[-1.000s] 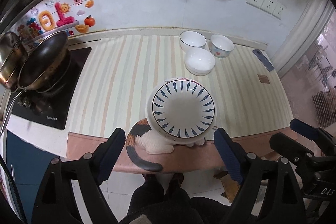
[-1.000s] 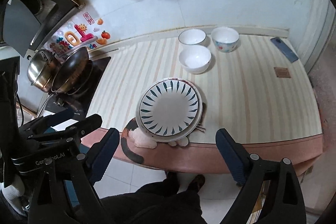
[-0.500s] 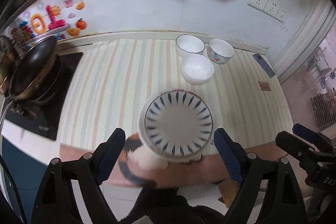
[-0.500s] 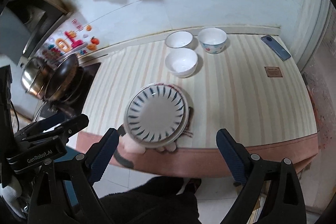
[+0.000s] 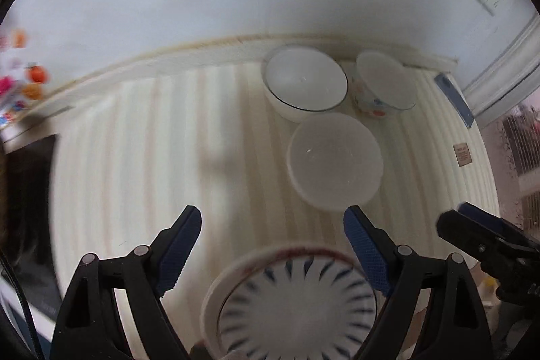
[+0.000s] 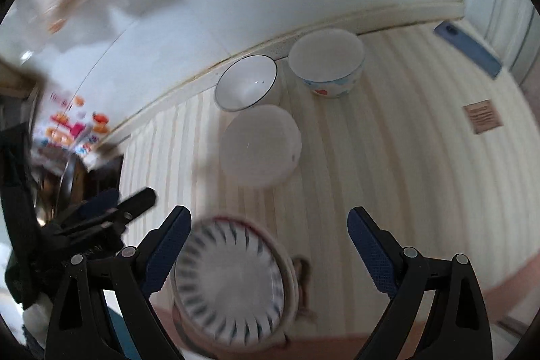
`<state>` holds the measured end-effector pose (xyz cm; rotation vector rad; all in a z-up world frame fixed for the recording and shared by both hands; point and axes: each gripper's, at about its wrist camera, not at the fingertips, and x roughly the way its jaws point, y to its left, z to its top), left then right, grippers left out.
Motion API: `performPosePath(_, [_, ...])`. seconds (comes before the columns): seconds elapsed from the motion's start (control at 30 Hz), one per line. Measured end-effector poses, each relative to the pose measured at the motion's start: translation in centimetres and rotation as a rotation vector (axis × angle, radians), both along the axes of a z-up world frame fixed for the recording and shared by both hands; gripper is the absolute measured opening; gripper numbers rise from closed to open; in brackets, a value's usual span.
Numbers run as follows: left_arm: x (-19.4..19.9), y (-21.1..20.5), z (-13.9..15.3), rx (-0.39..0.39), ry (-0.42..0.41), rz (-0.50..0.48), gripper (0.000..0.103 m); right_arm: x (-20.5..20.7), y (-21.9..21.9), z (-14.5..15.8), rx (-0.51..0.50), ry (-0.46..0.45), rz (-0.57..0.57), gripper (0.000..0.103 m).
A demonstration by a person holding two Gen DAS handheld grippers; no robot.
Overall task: Organize plates and bowls
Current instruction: 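Move both grippers toward the plain white bowl, then grasp the plain white bowl rim with both grippers and lift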
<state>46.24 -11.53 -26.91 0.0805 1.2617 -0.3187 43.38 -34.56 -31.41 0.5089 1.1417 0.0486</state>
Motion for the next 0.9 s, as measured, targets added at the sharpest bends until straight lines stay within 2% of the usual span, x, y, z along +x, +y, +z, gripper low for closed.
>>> performPosePath(0.13, [3.6,-1.1,-4.2,-0.033,0.098,-0.024,0.084,4.2,-1.5,-4.1,0.105,0.044,-0.043,0.096])
performPosePath(0.2, [4.8,-1.7,-5.9,-0.069,0.148,-0.036,0.067,5.5,-1.9,-5.6,0.127,0.068,-0.045,0.096])
performPosePath(0.3, [6.0,-2.6,-7.4,-0.114,0.194,-0.025,0.048,7.5,-2.5,-8.1,0.158,0.111,-0.059,0.095])
performPosePath(0.37, [6.4,-3.1,-8.0,-0.139,0.209,-0.019,0.037,8.8,-2.6,-9.5,0.176,0.132,-0.059,0.087])
performPosePath(0.4, [6.6,-3.3,-8.3,-0.148,0.214,-0.016,0.029,9.1,-2.7,-9.9,0.188,0.139,-0.053,0.074])
performPosePath(0.43, [6.6,-3.6,-8.4,-0.144,0.213,-0.012,0.028,9.5,-2.7,-10.5,0.206,0.148,-0.048,0.062])
performPosePath(0.47, [6.5,-3.8,-8.3,-0.138,0.2,-0.01,0.028,9.8,-2.7,-11.0,0.219,0.15,-0.048,0.056])
performPosePath(0.53, [6.3,-4.1,-8.0,-0.131,0.181,-0.009,0.028,9.9,-2.5,-11.4,0.23,0.141,-0.033,0.032])
performPosePath(0.67, [5.6,-4.9,-7.1,-0.097,0.143,-0.03,0.028,10.1,-1.9,-11.4,0.167,0.129,0.011,0.03])
performPosePath(0.9, [2.0,-7.5,-4.6,-0.06,0.098,-0.071,0.028,7.9,-3.7,-9.3,0.156,0.102,0.054,0.03])
